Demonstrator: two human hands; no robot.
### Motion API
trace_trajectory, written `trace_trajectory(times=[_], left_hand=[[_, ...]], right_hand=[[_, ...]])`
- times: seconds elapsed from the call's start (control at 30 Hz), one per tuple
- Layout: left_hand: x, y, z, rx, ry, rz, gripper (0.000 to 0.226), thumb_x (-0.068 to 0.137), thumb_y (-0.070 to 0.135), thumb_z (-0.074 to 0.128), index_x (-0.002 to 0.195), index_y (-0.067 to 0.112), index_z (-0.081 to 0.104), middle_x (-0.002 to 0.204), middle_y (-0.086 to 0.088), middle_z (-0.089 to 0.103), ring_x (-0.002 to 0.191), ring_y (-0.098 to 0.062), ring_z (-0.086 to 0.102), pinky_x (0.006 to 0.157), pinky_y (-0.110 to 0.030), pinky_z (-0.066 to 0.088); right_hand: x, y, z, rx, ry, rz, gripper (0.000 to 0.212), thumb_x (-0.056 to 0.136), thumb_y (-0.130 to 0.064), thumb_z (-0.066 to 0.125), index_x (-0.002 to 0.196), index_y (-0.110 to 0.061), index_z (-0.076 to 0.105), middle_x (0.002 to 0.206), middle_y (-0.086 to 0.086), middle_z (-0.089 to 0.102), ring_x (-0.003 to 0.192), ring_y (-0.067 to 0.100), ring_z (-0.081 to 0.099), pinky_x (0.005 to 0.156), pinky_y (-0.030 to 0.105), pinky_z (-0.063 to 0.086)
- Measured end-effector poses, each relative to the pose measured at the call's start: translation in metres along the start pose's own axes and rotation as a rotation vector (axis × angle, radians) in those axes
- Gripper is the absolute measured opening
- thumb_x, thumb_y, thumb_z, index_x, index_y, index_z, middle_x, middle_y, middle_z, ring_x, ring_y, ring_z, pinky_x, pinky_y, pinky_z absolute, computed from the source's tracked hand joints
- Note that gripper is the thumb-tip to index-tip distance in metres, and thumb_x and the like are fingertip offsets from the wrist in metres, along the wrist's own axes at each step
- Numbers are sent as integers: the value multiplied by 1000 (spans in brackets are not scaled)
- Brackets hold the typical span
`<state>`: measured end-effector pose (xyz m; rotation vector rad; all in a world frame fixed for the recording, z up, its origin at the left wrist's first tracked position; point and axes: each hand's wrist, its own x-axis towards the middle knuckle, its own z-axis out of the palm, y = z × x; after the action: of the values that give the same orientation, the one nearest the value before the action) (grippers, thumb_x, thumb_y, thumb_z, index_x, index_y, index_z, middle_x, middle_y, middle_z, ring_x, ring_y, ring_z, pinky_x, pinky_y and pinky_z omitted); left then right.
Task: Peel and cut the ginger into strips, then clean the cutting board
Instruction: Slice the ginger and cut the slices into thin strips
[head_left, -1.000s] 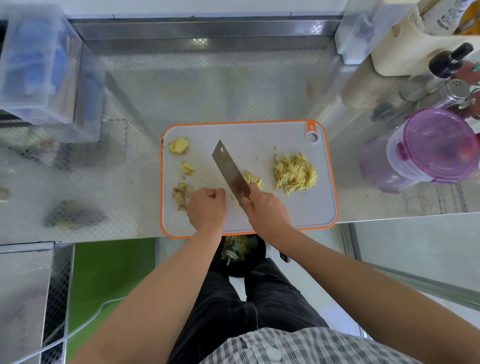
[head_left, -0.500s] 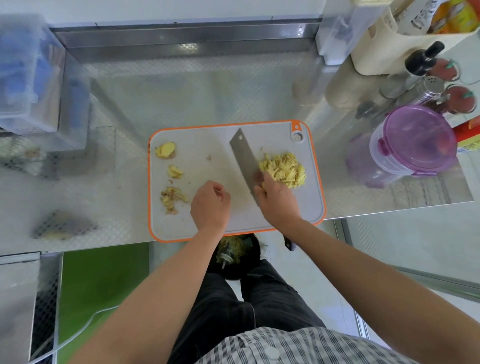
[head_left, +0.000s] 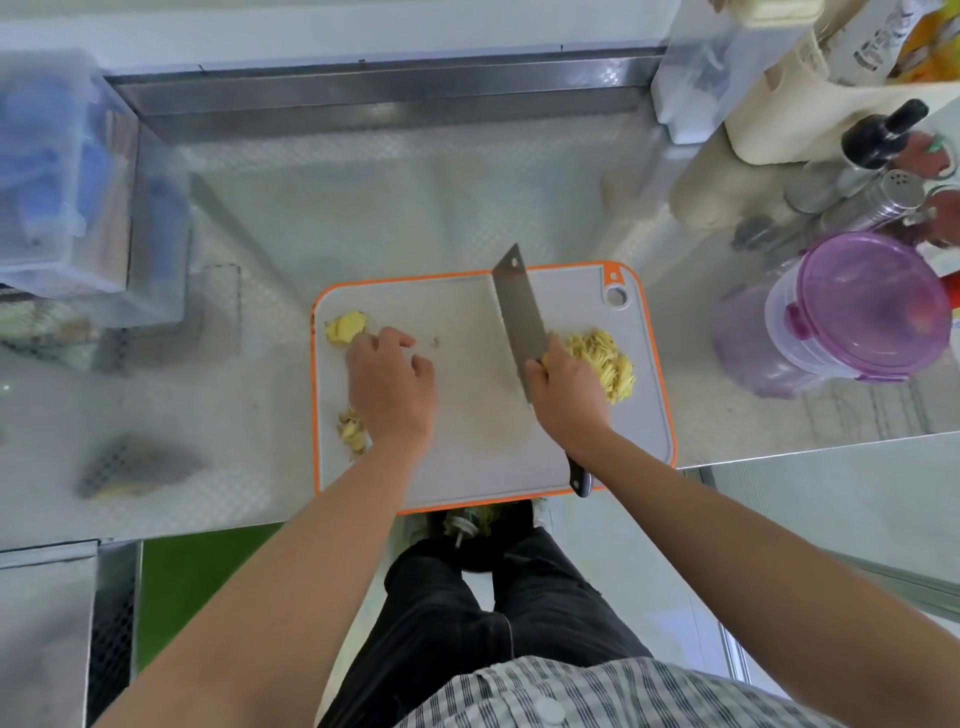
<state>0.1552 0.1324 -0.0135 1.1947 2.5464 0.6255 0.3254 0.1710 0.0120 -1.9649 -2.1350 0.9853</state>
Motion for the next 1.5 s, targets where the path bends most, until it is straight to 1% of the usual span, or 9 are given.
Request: trace_trajectory(times=[0.1,0.17,0.33,0.57,0.83,1.0,1.17,1.33,1.5], left_hand=[[27,-14,-5,142,51,11,43,74,12,64,116,12,58,116,-17,52,107,-37,47,88,-42,39],[43,-23,-9,210,4,8,53,73,11,62,125,11,53,124,-17,49,110,-38,45,90,-43,38],[64,-37,-15,242,-107,94,37,75,6,62,113,6,63,111,-19,53,103,-39,47,85,-43,40],[65,-37,-24,139,-149,183,34,75,13,69,107,3,66,104,-20,56,100,-38,50,89,-40,39],[-5,7,-1,9,-249,431,29,69,10,75,96,3,69,88,-15,56,86,-35,55,78,-37,41],[-56,0,9,34,-336,557,32,72,11,77,103,4,69,90,-11,58,87,-31,57,76,-38,50],[-73,-2,5,9,-325,506,56,75,19,79,124,4,57,102,-11,59,97,-27,55,84,-38,48],[-72,-11,1,-21,-322,476,31,78,15,76,107,8,69,93,-7,58,89,-28,56,79,-34,45],[-75,-10,1,-39,-309,469,34,76,10,76,110,7,70,95,-8,59,89,-27,57,78,-34,46]], right_hand=[[8,-12,-1,31,12,-80,21,97,-21,44,108,-2,46,70,10,49,66,31,50,57,41,40],[11,-21,2,22,-6,-137,21,97,-22,46,106,-2,47,67,11,49,63,33,51,57,43,43],[14,-27,14,41,-39,-103,21,97,-23,46,104,-3,46,61,10,46,60,35,50,53,40,41],[6,-21,14,50,-54,-111,18,96,-18,47,86,-7,37,55,4,35,55,30,41,50,34,29],[-13,-7,1,38,-51,-132,17,98,-21,46,93,-5,44,59,1,37,60,28,44,50,34,30],[-38,17,0,2,-80,-103,24,98,-24,46,112,-4,48,62,0,40,64,29,45,53,33,29],[-63,36,3,-40,-137,-105,16,98,-25,44,95,-10,41,62,2,42,62,30,47,53,32,31],[-72,39,2,-113,-154,-143,15,99,-26,42,98,-11,41,69,6,49,64,29,47,54,32,33],[-78,34,6,-160,-186,-162,13,99,-25,41,96,-13,38,74,7,49,67,29,47,57,33,35]])
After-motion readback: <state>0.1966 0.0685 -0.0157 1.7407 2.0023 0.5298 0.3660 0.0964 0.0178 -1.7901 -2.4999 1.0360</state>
